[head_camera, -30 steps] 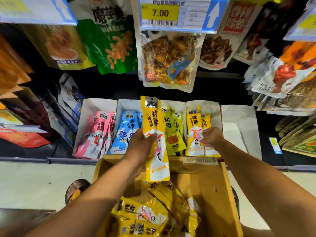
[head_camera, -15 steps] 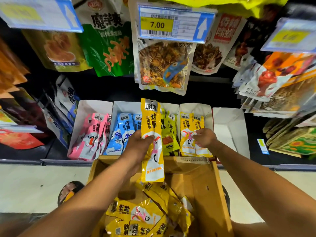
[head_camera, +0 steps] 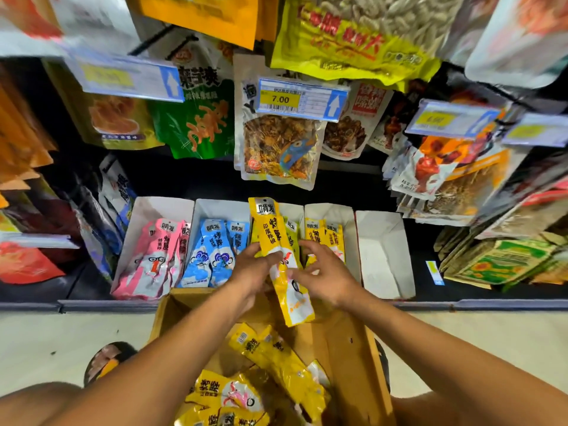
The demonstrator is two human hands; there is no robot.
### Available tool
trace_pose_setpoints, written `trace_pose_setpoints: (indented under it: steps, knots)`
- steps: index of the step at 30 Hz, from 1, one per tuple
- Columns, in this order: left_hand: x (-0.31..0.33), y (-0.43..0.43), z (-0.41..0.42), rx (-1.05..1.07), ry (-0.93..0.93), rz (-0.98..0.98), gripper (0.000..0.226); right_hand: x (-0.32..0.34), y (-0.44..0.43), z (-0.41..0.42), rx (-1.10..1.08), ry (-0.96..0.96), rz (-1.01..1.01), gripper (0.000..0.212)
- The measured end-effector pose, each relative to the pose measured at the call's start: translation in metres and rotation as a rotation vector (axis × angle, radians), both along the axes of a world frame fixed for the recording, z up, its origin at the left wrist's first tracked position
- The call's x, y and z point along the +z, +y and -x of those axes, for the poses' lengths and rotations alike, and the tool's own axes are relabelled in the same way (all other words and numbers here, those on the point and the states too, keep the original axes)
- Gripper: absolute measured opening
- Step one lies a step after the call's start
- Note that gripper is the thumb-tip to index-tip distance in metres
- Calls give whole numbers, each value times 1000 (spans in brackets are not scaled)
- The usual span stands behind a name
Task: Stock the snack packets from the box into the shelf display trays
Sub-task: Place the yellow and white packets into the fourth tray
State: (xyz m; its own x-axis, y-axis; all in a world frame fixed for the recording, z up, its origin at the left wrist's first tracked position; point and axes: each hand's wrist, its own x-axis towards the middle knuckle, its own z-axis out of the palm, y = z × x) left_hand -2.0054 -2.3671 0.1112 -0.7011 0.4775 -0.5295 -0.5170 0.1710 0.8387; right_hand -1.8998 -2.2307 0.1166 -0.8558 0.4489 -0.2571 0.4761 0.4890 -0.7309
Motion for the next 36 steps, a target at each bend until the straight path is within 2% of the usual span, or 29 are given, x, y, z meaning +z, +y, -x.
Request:
trace_pose_setpoints:
  steps: [2, 5, 8, 10, 12, 16, 18, 21, 24, 30, 36]
  knots:
    - [0, 4, -4, 4, 2, -23, 15, 2, -17, -5, 65, -33, -125, 84]
    - [1, 8, -9, 7, 10, 3, 49, -2, -26, -6, 49, -98, -318, 83]
    - [-3, 11, -10, -64, 31, 42, 46, -6, -26, -5, 2, -83, -343, 71]
    - [-8, 11, -10, -129, 114, 94, 34, -9, -18, -4, -28, -84, -307, 67]
    - [-17, 7, -9, -221, 312, 153, 26, -16, 0, -3, -56, -97, -289, 67]
    - [-46, -18, -3, -540, 800, 475, 48, -38, 51, -3, -148, -128, -315, 64]
    - [-63, -29, 0, -692, 916, 647, 56, -60, 85, -4, -154, -137, -301, 65]
    - [-84, -39, 1, -897, 890, 838, 62, -91, 129, -4, -164, -185, -298, 79]
    - [-97, -43, 0, -1049, 855, 945, 65, -100, 138, 2, -207, -336, -348, 74]
    - [-106, -41, 2, -1110, 867, 1018, 71, -128, 143, 19, -247, -423, -406, 70]
    - [-108, -40, 3, -1125, 821, 1018, 73, -154, 150, 28, -239, -386, -357, 56]
